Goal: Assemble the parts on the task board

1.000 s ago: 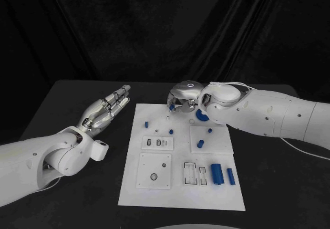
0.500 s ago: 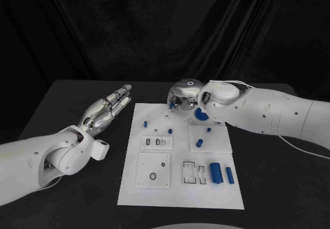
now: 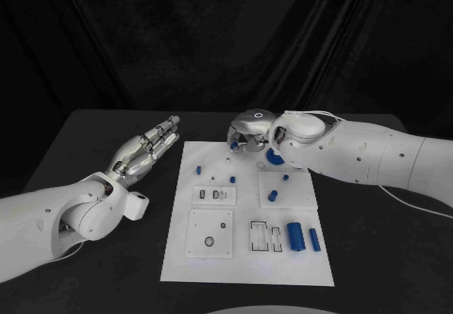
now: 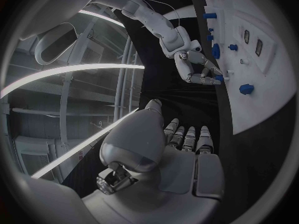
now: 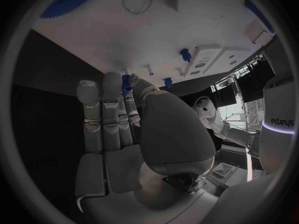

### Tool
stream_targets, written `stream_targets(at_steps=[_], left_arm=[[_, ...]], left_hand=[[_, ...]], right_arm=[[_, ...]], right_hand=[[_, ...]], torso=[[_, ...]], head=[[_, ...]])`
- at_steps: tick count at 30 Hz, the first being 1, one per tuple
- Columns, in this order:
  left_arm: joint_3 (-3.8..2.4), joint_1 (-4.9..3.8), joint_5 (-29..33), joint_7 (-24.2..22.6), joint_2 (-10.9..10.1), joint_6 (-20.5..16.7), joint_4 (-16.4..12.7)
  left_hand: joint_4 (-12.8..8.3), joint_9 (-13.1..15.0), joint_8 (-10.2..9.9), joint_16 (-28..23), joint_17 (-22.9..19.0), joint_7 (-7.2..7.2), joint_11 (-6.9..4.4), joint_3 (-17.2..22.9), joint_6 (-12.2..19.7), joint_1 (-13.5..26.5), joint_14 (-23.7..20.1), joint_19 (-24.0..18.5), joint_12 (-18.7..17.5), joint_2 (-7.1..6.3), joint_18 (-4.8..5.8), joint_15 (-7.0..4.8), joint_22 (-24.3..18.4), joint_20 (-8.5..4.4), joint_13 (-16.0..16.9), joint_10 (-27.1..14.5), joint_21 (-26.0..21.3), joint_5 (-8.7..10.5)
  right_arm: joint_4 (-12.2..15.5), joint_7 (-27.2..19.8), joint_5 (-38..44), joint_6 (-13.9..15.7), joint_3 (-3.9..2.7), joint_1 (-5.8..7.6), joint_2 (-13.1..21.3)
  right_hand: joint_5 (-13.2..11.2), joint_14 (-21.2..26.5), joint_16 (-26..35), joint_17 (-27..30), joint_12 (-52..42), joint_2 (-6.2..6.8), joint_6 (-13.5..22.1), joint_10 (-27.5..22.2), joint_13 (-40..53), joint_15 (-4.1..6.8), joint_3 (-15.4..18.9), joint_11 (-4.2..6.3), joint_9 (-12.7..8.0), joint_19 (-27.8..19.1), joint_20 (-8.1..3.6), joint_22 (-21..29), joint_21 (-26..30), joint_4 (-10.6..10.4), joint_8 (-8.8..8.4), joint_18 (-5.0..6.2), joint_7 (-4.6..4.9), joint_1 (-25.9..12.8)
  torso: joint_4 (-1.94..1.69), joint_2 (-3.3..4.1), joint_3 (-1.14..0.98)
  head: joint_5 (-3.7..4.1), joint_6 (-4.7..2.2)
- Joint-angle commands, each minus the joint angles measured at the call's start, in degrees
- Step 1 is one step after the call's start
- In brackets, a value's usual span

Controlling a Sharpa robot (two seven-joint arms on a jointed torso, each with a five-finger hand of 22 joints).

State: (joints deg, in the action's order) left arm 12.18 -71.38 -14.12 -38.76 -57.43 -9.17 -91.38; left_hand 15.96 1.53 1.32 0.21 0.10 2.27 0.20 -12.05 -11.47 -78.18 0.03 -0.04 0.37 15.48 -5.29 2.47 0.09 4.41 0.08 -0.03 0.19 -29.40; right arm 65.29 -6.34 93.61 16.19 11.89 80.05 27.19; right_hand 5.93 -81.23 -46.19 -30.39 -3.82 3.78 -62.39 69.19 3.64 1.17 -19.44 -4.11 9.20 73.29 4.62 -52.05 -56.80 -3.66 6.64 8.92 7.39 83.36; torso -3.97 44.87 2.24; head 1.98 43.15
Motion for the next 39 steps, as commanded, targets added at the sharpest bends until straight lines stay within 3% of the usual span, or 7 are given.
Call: stream_targets(at_steps=[1,22,26,28,31,35,39], left_arm=[[-0.05,-0.13,-0.09,-13.42,0.12,0.87,-0.03],[-0.05,-0.13,-0.09,-12.78,0.59,1.64,0.34],[-0.05,-0.13,-0.08,-12.67,0.64,1.74,0.44],[-0.05,-0.13,-0.08,-12.6,0.68,1.82,0.52],[-0.05,-0.13,-0.08,-12.51,0.67,1.91,0.56],[-0.05,-0.13,-0.08,-12.41,0.53,2.01,0.59],[-0.05,-0.13,-0.08,-12.39,0.4,2.14,0.61]], left_hand=[[0.02,0.08,0.27,-0.21,-0.1,0.35,0.51,0.41,-0.14,-0.52,-0.03,0.04,-0.37,0.13,-0.4,0.53,-0.09,0.3,-0.08,0.03,-0.19,-0.28],[0.05,0.1,0.29,-0.21,-0.1,0.66,0.8,0.68,-0.35,-0.7,-0.03,0.04,-0.37,0.27,-0.44,1.28,-0.09,1.05,-0.08,0.03,-0.19,-0.31],[0.05,0.1,0.29,-0.21,-0.1,0.66,0.8,0.68,-0.35,-0.7,-0.03,0.04,-0.37,0.27,-0.44,1.28,-0.09,1.05,-0.08,0.03,-0.19,-0.31],[0.05,0.1,0.29,-0.21,-0.1,0.66,0.8,0.68,-0.35,-0.7,-0.03,0.04,-0.37,0.27,-0.44,1.28,-0.09,1.05,-0.08,0.03,-0.19,-0.31],[0.06,0.11,0.31,-0.21,-0.1,0.74,0.85,0.72,-0.46,-0.71,-0.03,0.04,-0.37,0.28,-0.43,1.44,-0.09,1.2,-0.08,0.03,-0.19,-0.3],[0.06,0.12,0.32,-0.21,-0.1,0.78,0.88,0.74,-0.51,-0.71,-0.03,0.04,-0.37,0.28,-0.43,1.52,-0.09,1.28,-0.08,0.03,-0.19,-0.3],[0.06,0.12,0.32,-0.21,-0.1,0.78,0.88,0.74,-0.51,-0.71,-0.03,0.04,-0.37,0.28,-0.43,1.52,-0.09,1.28,-0.08,0.03,-0.19,-0.3]], right_arm=[[-0.17,0.59,0.05,-0.5,-0.04,-0.14,-0.2],[-2.48,0.52,0.05,-1.92,-0.04,-0.98,-2.16],[-2.45,1.46,0.05,-3.66,-0.03,-1.02,-2.07],[-2.43,2.08,0.05,-4.51,-0.03,-1.03,-1.89],[-2.43,2.17,0.05,-4.13,-0.03,-1.05,-1.49],[-2.32,1.14,0.05,-1.32,-0.03,-1.04,-0.73],[-0.89,-0.26,0.05,2.09,-0.03,-0.73,1.08]], right_hand=[[0.14,0.05,0.04,0.02,0.27,0.65,0.44,-0.4,-0.02,-0.32,0.04,-0.06,0.02,-0.03,0.32,0.03,0.08,-0.36,-0.35,-0.73,0.1,-0.14],[0.1,0.68,0.53,0.58,0.33,1.28,2.11,-2.44,-0.05,-0.8,-0.02,-0.64,-0.21,-0.57,0.77,0.15,0.67,-1.38,-1.68,-0.64,0.52,-0.79],[-0.01,2.34,1.22,1.14,0.29,2.67,9.17,-9.93,-0.06,-1.66,1.26,-1.79,-1.65,-2.31,1.55,1.77,2.99,-2.01,-3.07,-0.23,-0.49,-1.95],[-0.31,4.71,1.63,1.19,0.27,2.68,17.95,-21.28,-0.11,-1.14,3.68,-2.88,-3.8,-5.23,1.36,5.0,7.2,-1.52,-3.12,0.55,-2.73,-2.13],[-0.34,7.27,1.27,1.02,-0.23,2.2,31.68,-28.59,0.07,-1.35,6.6,-2.7,-6.1,-8.01,1.58,7.23,11.02,-1.89,-3.71,1.07,-3.7,-1.71],[-0.52,9.01,0.98,0.94,-0.82,2.28,34.96,-31.26,0.16,-1.33,8.04,-2.24,-6.36,-9.7,1.64,8.18,13.15,-3.16,-3.88,1.34,-4.05,-1.28],[-0.76,8.94,-0.05,0.71,-3.91,1.74,31.5,-29.07,0.66,-1.22,8.71,-2.15,-5.89,-8.8,1.54,6.35,12.02,-4.48,-3.13,1.1,-2.84,-1.08]], torso=[[-0.04,0.02,0.05],[0.0,0.01,0.01],[0.13,-0.01,0.0],[0.13,-0.02,0.0],[0.13,-0.05,0.01],[0.27,-0.08,-0.04],[0.22,-0.07,0.02]], head=[[0.02,-0.01],[0.05,0.3],[-0.11,0.34],[-0.18,0.32],[-0.21,0.27],[-0.28,0.19],[-0.38,0.05]])
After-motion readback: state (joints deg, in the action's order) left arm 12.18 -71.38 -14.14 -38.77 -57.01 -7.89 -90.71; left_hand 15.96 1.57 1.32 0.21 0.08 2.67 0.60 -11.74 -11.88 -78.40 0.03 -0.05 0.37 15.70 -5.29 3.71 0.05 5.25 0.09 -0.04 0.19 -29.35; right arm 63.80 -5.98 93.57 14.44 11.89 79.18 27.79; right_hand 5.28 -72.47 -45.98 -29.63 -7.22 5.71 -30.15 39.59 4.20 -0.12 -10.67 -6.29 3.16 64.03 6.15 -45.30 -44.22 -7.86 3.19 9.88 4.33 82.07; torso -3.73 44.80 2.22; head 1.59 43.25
